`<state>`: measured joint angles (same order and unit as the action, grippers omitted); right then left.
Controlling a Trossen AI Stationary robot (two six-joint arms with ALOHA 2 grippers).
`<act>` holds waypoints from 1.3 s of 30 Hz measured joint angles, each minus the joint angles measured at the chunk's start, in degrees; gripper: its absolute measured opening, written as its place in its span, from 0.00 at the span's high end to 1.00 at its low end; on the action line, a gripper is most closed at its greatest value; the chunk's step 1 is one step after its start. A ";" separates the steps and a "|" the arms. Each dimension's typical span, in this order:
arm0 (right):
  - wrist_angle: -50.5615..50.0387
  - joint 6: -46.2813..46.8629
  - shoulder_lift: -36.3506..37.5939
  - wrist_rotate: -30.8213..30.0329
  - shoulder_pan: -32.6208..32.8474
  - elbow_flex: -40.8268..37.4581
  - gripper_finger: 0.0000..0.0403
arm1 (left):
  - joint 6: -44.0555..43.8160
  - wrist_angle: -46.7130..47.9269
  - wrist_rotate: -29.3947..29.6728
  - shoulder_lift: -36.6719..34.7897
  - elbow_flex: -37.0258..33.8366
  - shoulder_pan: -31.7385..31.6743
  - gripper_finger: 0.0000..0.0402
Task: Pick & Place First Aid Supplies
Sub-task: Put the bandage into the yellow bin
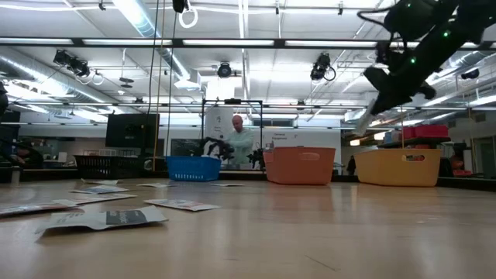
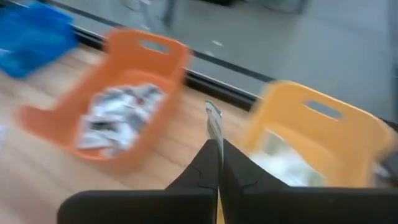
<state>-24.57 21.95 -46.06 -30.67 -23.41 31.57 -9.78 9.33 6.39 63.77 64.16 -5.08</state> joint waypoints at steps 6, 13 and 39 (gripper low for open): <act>-4.49 1.48 0.00 -3.26 -5.28 0.00 1.00 | 0.04 -0.01 0.06 0.02 0.00 0.00 0.74; -4.73 4.20 0.00 -6.40 -9.93 0.00 1.00 | 0.11 -0.01 3.09 0.02 0.00 0.00 0.74; -4.87 7.34 -6.27 -4.87 -14.06 0.02 0.75 | 0.10 -0.01 4.11 0.09 0.00 0.00 0.74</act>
<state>-29.44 29.29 -52.34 -35.54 -37.47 31.59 -9.68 9.32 10.50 63.86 64.16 -5.08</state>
